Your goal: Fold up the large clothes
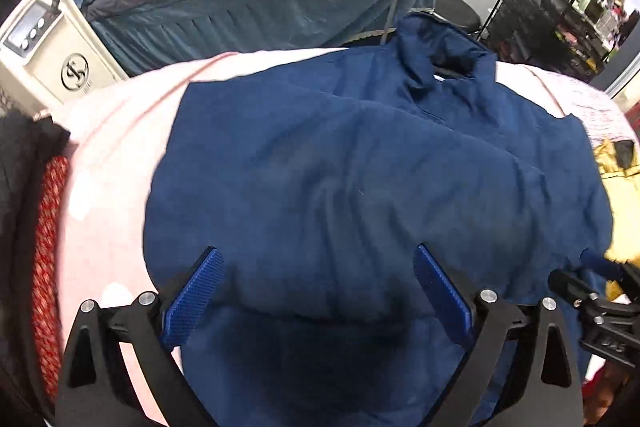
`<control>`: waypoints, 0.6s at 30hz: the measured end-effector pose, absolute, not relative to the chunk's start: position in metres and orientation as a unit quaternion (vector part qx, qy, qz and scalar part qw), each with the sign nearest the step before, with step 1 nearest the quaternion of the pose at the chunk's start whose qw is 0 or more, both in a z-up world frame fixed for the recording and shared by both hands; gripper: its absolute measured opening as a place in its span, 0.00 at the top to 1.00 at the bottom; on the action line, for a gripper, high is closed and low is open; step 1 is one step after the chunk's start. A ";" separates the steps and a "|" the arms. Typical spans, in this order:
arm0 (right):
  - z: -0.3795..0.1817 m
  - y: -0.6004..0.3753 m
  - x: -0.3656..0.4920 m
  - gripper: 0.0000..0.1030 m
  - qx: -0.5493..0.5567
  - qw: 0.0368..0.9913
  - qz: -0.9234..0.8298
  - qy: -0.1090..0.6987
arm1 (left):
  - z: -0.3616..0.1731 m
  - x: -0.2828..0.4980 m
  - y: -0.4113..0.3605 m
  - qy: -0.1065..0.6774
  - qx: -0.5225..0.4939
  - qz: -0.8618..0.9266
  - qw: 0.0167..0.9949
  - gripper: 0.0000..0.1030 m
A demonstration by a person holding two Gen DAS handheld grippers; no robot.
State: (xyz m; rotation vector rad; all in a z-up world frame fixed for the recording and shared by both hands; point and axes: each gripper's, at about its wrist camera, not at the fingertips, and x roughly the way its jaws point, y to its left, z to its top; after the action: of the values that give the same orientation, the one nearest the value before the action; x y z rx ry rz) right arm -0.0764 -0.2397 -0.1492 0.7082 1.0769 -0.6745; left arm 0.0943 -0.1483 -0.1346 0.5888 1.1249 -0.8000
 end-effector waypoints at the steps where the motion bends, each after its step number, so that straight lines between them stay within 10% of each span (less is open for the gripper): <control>1: -0.152 -0.242 -0.064 0.22 0.313 0.747 -0.310 0.498 | -0.139 0.095 -0.153 0.504 0.282 -0.362 0.732 0.09; 18: -0.257 -0.296 -0.030 0.06 0.295 0.650 -0.353 0.605 | -0.231 0.107 -0.197 0.543 0.354 -0.346 0.678 0.05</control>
State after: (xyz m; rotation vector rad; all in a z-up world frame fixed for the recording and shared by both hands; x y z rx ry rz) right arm -0.0295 -0.2962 -0.2569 0.6694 1.3758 -0.8020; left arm 0.1073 -0.1971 -0.2307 0.7961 1.2208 -0.7785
